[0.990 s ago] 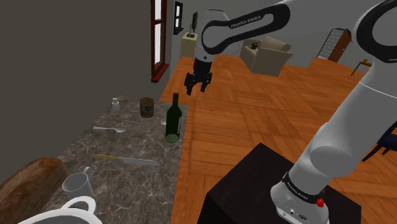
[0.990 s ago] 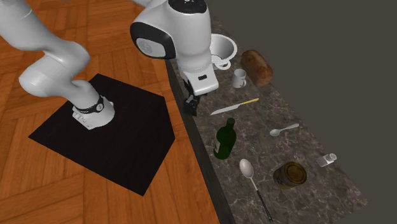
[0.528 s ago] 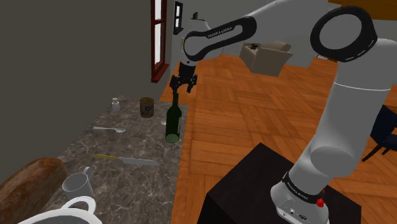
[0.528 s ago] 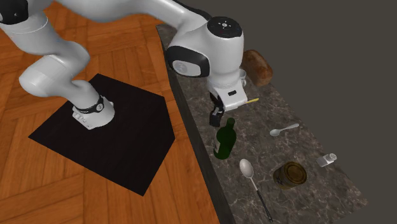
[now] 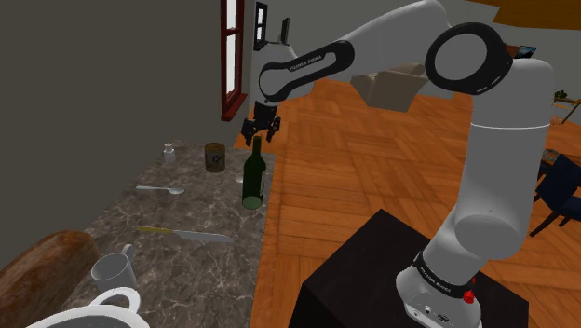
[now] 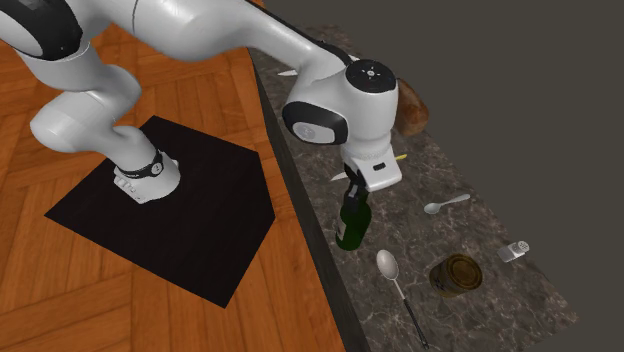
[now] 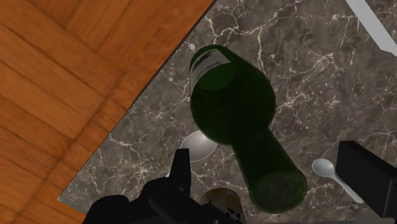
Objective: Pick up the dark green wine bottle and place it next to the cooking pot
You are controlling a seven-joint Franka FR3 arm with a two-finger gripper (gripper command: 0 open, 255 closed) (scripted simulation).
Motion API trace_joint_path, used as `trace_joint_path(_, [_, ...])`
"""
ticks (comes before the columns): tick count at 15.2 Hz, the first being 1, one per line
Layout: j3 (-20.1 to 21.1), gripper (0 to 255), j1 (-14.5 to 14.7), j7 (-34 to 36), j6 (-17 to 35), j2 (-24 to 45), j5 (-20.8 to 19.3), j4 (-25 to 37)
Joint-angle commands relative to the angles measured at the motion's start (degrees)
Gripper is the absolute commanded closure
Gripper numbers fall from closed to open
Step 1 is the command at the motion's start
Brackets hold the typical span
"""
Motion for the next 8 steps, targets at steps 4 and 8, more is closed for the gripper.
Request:
trace_joint_path(4, [0.0, 0, 0.1, 0.1, 1.5, 1.1, -0.2, -0.3])
trace_joint_path(8, [0.0, 0, 0.1, 0.1, 1.5, 1.1, -0.2, -0.3])
